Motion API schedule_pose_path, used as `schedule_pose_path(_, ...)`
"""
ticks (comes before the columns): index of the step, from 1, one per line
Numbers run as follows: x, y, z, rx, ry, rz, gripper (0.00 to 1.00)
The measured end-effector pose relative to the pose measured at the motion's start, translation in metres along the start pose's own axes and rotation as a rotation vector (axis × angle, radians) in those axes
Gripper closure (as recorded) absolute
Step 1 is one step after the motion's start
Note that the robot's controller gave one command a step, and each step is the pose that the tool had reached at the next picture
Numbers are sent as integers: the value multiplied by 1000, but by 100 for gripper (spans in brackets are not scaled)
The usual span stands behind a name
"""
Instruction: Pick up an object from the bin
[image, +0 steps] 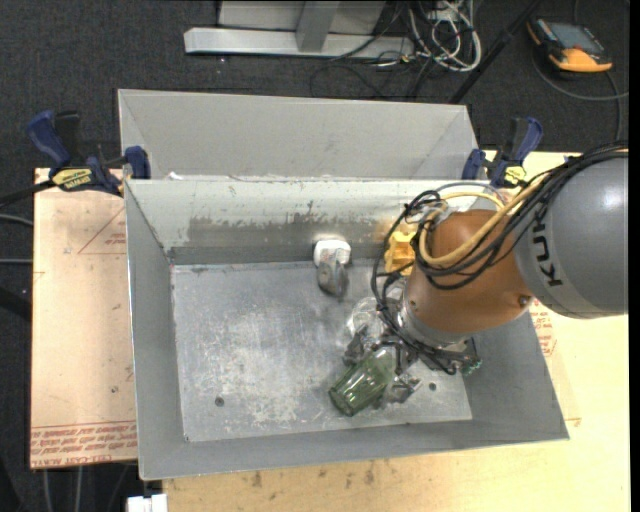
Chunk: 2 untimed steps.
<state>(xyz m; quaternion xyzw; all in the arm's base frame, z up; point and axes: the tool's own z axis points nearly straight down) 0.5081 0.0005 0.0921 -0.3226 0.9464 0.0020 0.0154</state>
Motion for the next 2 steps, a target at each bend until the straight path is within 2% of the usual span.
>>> schedule_pose_path(1, 2, 4, 1, 14, -4, 119, 100)
schedule_pose_path(2, 5, 20, -128, -5, 27, 19, 100)
